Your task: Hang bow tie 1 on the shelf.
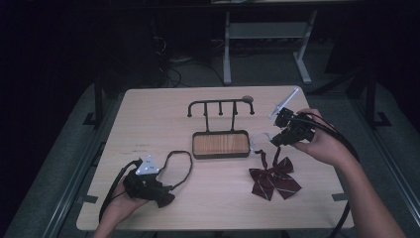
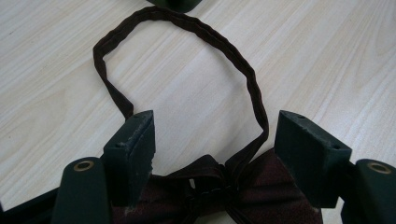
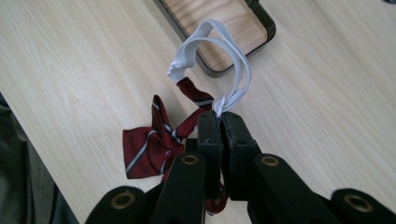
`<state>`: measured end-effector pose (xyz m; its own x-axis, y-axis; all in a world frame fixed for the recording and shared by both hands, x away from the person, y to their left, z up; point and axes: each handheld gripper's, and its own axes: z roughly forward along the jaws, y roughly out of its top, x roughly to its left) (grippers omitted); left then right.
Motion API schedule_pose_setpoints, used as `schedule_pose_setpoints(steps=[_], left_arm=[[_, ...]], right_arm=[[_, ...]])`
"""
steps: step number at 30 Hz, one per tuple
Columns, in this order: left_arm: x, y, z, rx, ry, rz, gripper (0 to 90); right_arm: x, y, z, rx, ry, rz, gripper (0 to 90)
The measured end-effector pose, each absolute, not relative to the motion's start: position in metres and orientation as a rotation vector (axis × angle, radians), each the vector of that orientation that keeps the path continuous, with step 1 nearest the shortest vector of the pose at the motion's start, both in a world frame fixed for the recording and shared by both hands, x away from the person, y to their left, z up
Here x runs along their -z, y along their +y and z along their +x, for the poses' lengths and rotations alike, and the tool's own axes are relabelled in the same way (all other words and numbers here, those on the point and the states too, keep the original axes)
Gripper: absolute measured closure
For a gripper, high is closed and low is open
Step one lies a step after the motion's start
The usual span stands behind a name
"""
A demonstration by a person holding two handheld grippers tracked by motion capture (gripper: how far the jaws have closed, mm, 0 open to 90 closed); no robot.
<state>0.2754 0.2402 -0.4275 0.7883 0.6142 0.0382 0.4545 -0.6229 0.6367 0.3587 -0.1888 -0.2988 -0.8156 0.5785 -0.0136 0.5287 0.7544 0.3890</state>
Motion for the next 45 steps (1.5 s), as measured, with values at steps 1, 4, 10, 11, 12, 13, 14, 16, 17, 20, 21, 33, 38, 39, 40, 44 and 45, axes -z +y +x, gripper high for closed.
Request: schedule_pose_setpoints(steps=[1, 4, 10, 11, 12, 13, 14, 16, 17, 20, 21, 33, 38, 39, 40, 44, 45], left_arm=[[0.428, 0.240, 0.276, -0.331, 0.793, 2.351, 29.7], [0.429, 0.239, 0.276, -0.332, 0.795, 2.352, 29.7], [0.429, 0.239, 0.276, -0.329, 0.794, 2.358, 29.7], [0.429, 0.239, 0.276, -0.329, 0.794, 2.357, 29.7], [0.429, 0.239, 0.276, -0.329, 0.795, 2.357, 29.7], [0.430, 0.239, 0.276, -0.331, 0.795, 2.352, 29.7], [0.429, 0.239, 0.276, -0.328, 0.795, 2.354, 29.7], [0.429, 0.240, 0.276, -0.326, 0.795, 2.355, 29.7], [0.429, 0.240, 0.276, -0.326, 0.795, 2.355, 29.7], [0.429, 0.240, 0.276, -0.326, 0.794, 2.356, 29.7], [0.429, 0.240, 0.276, -0.322, 0.801, 2.353, 29.7], [0.429, 0.240, 0.276, -0.321, 0.793, 2.360, 29.7], [0.429, 0.240, 0.276, -0.319, 0.793, 2.360, 29.7], [0.429, 0.240, 0.276, -0.319, 0.793, 2.360, 29.7], [0.429, 0.240, 0.276, -0.319, 0.792, 2.361, 29.7], [0.429, 0.240, 0.276, -0.317, 0.792, 2.361, 29.7], [0.429, 0.240, 0.276, -0.316, 0.792, 2.362, 29.7]], right_arm=[[0.297, -0.189, 0.359, -0.570, 2.814, 0.894, 86.9], [0.292, -0.188, 0.361, -0.581, 2.809, 0.885, 86.9], [0.283, -0.184, 0.364, -0.601, 2.811, 0.876, 87.0], [0.283, -0.184, 0.365, -0.600, 2.813, 0.873, 87.0], [0.282, -0.184, 0.366, -0.601, 2.813, 0.875, 87.0], [0.281, -0.184, 0.367, -0.603, 2.812, 0.879, 86.9], [0.279, -0.184, 0.368, -0.611, 2.812, 0.882, 86.9], [0.276, -0.184, 0.369, -0.624, 2.814, 0.881, 87.0], [0.275, -0.183, 0.370, -0.627, 2.812, 0.881, 87.0], [0.270, -0.182, 0.373, -0.623, 2.811, 0.878, 87.0], [0.269, -0.181, 0.373, -0.622, 2.807, 0.880, 86.9], [0.254, -0.177, 0.389, -0.639, 2.796, 0.901, 86.9], [0.252, -0.175, 0.395, -0.631, 2.796, 0.916, 86.9], [0.252, -0.174, 0.396, -0.631, 2.797, 0.919, 86.9], [0.252, -0.174, 0.397, -0.631, 2.795, 0.919, 87.0], [0.250, -0.172, 0.401, -0.636, 2.792, 0.929, 86.9], [0.249, -0.172, 0.402, -0.639, 2.793, 0.932, 86.9]])
